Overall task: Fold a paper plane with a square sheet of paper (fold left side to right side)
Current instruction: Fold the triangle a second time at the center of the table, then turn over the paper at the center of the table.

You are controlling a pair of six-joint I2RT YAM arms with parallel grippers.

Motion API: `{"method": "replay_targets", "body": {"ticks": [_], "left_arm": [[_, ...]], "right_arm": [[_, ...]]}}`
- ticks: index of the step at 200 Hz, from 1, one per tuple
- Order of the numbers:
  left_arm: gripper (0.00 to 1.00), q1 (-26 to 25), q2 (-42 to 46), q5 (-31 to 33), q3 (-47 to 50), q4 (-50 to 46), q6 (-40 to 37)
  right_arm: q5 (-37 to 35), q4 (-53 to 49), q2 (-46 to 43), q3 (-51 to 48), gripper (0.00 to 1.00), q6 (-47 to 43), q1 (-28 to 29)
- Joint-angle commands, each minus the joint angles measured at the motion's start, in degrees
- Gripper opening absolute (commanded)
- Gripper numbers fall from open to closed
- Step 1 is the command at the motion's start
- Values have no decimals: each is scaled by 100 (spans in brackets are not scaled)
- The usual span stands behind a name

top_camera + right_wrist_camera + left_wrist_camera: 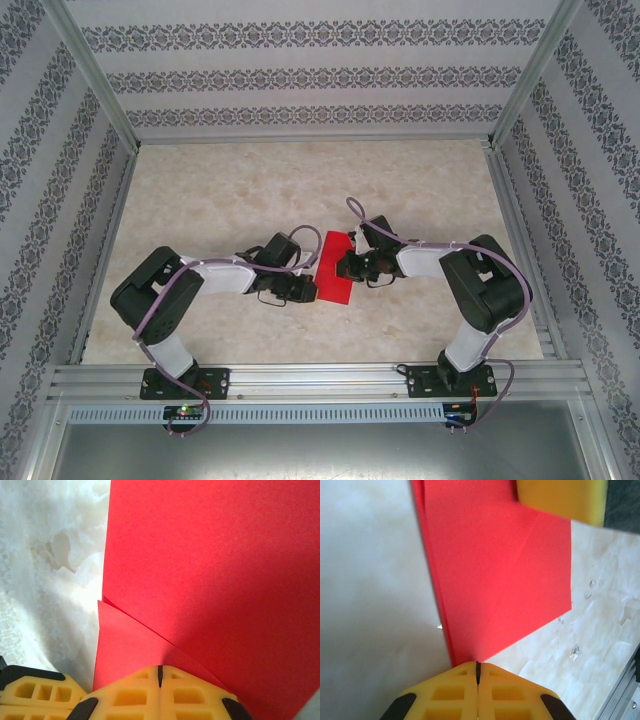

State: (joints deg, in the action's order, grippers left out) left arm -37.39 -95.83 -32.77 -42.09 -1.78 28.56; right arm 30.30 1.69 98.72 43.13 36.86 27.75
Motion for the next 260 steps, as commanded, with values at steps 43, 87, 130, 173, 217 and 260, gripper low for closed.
{"method": "replay_targets", "body": {"ticks": [43,87,130,173,217,260], "left_arm": [[25,399,1020,63,155,-403,35],[47,634,1089,185,-41,530,297],[56,636,61,-196,-715,868,245],[55,636,-600,-355,-1094,988,222],[48,628,-980,-485,-1305,927,144],[19,627,-1022,-411,-1261,943,59]], "right_arm": [[109,662,-552,-197,21,196,-228],[135,951,-1417,-728,60,104,-848],[492,1445,-2271,-1507,85,229,-1561],[730,1829,-2838,-1980,98,607,-1823],[1063,1951,-2893,-1990,98,951,-1843],[949,1632,-2937,-1953,98,629,-1726]]}}
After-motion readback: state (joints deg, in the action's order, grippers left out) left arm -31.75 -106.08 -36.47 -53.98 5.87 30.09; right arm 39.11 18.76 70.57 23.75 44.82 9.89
